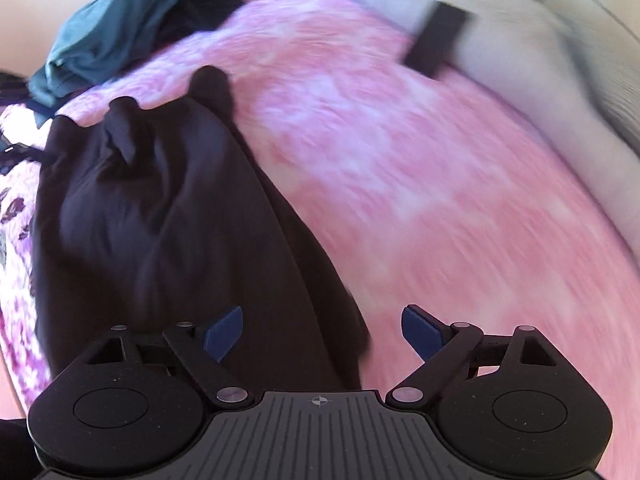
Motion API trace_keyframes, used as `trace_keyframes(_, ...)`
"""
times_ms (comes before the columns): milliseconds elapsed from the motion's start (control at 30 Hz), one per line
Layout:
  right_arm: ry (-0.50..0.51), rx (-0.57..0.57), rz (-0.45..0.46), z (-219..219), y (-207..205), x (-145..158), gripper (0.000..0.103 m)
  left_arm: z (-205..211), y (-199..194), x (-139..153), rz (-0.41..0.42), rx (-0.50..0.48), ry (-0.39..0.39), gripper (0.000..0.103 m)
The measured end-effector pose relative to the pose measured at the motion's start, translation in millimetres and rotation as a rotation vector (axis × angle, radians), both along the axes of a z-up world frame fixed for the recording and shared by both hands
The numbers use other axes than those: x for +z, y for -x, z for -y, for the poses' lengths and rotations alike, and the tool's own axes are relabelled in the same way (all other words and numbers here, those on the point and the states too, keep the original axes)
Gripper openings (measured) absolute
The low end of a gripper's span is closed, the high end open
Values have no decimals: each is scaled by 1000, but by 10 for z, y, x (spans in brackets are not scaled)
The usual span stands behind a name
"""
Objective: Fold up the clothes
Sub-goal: 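Grasp the shirt with both grippers, lift and shake it out, release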
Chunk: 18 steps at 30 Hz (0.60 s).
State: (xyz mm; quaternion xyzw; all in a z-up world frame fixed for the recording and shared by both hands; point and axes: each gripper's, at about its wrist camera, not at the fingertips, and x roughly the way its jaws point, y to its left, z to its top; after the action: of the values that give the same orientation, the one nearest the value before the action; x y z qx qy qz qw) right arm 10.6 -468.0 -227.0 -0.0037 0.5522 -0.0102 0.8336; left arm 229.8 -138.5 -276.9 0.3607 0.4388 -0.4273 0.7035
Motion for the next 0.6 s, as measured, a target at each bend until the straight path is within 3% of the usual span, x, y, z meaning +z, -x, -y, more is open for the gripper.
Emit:
trace_keyframes(100,-62,110,-34,-16,-530,-405,90,22,-282,-313,-8,-24,-34,67)
trace_keyframes(200,-79,189,-116,-9,-895,-852,89,19,-326,-523,-28,-83,-67,67)
trace_keyframes(267,-104,204,-162,-3,-1016,-1062,85,-3,-295,-544,-32,-122,-66,54)
trace_keyframes(300,-125,199,-177,1,-1027,-1115,48,-22,-259,-510,-51,-141,-58,31)
trace_keyframes(333,-141,200,-176,-20,-974,-1083,23,-32,-204,-467,-80,-157,-54,3)
trace_keyframes(367,-157,201,-175,-40,-921,-1050,10,-47,-141,-417,-101,-174,-46,3)
trace_keyframes(467,-173,189,-141,-73,-694,-787,7,-119,83,-129,-100,-226,29,2)
trace_keyframes(600,-130,105,-35,108,-364,-134,6,-99,132,524,-21,-175,160,2)
